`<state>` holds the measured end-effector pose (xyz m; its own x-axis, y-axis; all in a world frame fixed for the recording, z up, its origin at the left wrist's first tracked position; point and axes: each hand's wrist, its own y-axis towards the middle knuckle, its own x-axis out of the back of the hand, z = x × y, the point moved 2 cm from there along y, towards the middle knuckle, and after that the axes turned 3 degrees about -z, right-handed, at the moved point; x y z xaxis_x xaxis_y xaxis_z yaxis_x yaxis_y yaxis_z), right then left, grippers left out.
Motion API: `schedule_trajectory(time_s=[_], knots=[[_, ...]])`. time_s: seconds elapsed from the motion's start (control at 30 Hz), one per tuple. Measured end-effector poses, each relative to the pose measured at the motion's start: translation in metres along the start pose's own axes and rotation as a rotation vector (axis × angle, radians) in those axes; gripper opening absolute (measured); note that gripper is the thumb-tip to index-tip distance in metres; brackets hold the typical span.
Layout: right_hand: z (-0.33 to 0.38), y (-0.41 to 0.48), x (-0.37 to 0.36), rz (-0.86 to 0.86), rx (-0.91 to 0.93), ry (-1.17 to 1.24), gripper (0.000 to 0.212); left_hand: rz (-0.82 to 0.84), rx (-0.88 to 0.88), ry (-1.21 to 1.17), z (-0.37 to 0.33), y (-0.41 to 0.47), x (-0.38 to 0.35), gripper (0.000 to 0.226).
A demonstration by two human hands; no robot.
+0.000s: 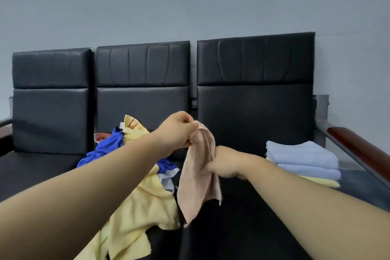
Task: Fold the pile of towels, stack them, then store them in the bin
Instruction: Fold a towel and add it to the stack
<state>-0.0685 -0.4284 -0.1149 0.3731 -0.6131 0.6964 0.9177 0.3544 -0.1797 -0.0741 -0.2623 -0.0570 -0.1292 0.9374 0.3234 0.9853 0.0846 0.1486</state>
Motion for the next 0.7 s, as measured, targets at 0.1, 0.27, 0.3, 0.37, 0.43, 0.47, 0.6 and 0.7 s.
schedule_trajectory(time_s=[0.1, 0.27, 0.3, 0.37, 0.43, 0.47, 0.6, 0.7], knots=[[-0.018, -0.033, 0.038, -0.048, -0.043, -0.048, 0.01, 0.018, -0.014, 0.001, -0.019, -0.007, -0.021, 0.009], [-0.048, -0.071, 0.093, 0.026, -0.102, -0.054, 0.016, 0.342, 0.0, 0.101, -0.028, -0.013, -0.032, 0.009], [-0.051, -0.076, 0.1, 0.039, -0.098, -0.057, 0.017, 0.405, 0.025, 0.172, -0.027, -0.015, -0.031, 0.01], [-0.055, -0.086, 0.112, 0.053, -0.106, -0.056, 0.02, 0.474, 0.079, 0.304, -0.027, -0.018, -0.029, 0.012], [-0.058, -0.091, 0.119, 0.055, -0.126, -0.034, 0.023, 0.48, 0.118, 0.377, -0.026, -0.018, -0.026, 0.011], [-0.06, -0.094, 0.122, 0.056, -0.132, -0.014, 0.022, 0.483, 0.123, 0.411, -0.025, -0.019, -0.025, 0.01], [-0.069, -0.096, 0.125, -0.023, -0.143, 0.066, 0.01, 0.422, 0.096, 0.579, -0.026, -0.019, -0.017, 0.011], [-0.074, -0.091, 0.125, -0.141, -0.135, 0.111, 0.01, 0.325, 0.07, 0.584, -0.023, -0.016, -0.008, 0.009]])
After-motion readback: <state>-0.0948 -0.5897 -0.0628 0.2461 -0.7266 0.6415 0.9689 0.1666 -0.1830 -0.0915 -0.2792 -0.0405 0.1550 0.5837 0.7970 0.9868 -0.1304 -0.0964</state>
